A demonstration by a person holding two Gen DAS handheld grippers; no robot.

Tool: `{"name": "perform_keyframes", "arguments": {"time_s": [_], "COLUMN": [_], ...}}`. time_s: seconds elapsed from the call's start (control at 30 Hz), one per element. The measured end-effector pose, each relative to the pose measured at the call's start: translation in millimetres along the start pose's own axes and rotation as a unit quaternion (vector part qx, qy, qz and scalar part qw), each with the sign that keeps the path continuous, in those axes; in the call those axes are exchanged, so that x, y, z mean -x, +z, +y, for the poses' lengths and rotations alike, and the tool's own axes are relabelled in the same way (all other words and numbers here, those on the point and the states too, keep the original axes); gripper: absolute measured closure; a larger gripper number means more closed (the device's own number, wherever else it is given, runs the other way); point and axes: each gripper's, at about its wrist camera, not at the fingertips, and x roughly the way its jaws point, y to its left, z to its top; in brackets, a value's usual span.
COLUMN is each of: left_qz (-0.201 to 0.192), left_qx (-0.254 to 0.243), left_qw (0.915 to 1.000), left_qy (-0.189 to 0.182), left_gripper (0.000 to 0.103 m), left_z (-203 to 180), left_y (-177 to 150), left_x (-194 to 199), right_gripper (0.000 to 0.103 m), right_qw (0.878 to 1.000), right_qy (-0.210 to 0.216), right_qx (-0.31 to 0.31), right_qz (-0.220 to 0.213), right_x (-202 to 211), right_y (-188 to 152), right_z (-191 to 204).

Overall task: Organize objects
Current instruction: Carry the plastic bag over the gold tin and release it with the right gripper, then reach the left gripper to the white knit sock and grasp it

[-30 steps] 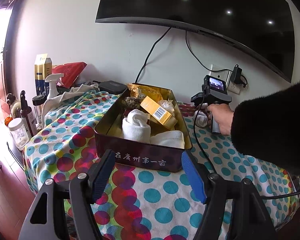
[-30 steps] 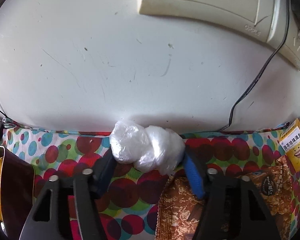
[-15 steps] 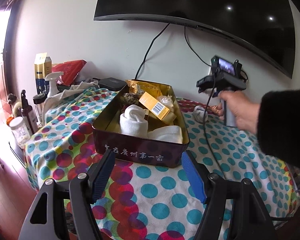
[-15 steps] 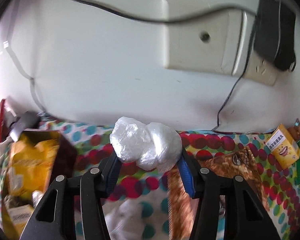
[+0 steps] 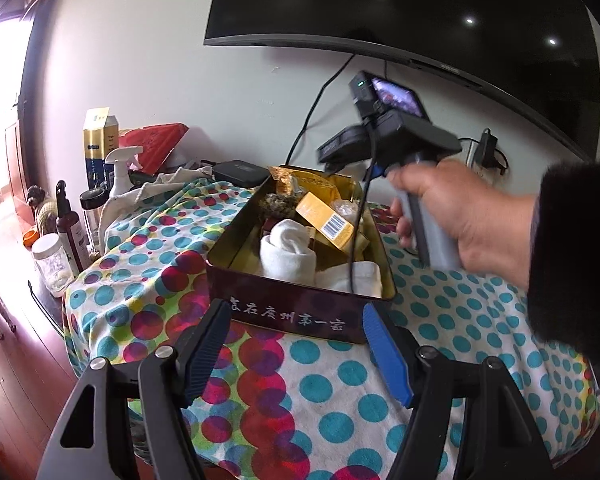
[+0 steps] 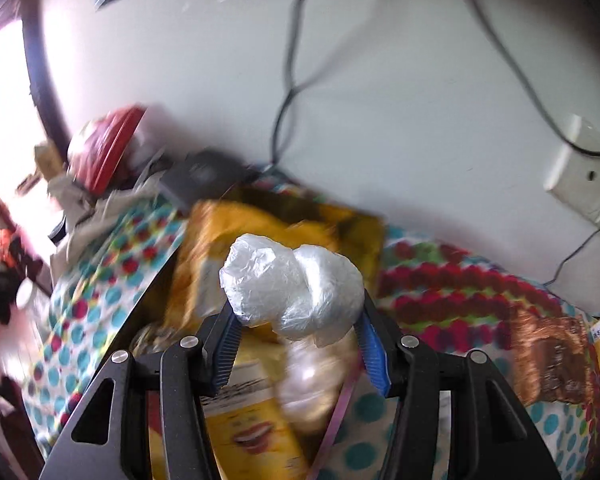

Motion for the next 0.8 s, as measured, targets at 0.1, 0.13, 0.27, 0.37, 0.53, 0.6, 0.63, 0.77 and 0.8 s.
{"name": "perform_keyframes", "arguments": {"time_s": [0.1, 0.13, 0.27, 0.37, 0.53, 0.6, 0.63, 0.77, 0.8], "left_qz": [0.006, 0.005, -0.002, 0.001, -0.007, -0.013, -0.015, -0.023, -0.025], "left_qx": [0.011, 0.013, 0.011, 0.009, 0.007, 0.008, 0.009, 0.008, 0.004], "left_qw": [0.9999, 0.9999, 0.9999, 1.0, 0.9999, 0.9998, 0.9998, 0.9996, 0.9995], "left_qy": [-0.002, -0.002, 0.003, 0.005, 0.01, 0.013, 0.013, 0.016, 0.018], "left_gripper": [0.032, 0.032, 0.032, 0.032, 0.032, 0.032, 0.032, 0.032, 0.032], "left_z": [4, 5, 4, 3, 2, 3, 5, 5, 4], "left_y": [1, 1, 2, 2, 2, 3, 4, 5, 5], "left_x": [-1, 0, 0, -2, 0, 1, 1, 4, 4], "right_gripper": [0.052, 0.052, 0.051, 0.049, 0.025, 0.017, 0.014, 0.007, 0.004], "right_qw": [1.0, 1.0, 1.0, 0.999, 0.998, 0.999, 0.999, 0.999, 0.998], "right_qy": [0.005, 0.003, 0.015, 0.017, 0.046, 0.041, 0.038, -0.025, -0.049], "right_qx": [-0.002, 0.002, 0.008, 0.01, 0.001, 0.002, 0.0, -0.002, -0.005], "right_qz": [0.009, 0.014, 0.019, 0.03, 0.038, 0.023, 0.015, -0.036, -0.044], "right_x": [-11, -13, -22, -21, -15, -4, 3, 45, 53], "right_y": [-6, -5, -1, -4, -5, -4, -4, -12, -18], "right_z": [12, 16, 16, 10, 3, -3, -8, -51, -63]}}
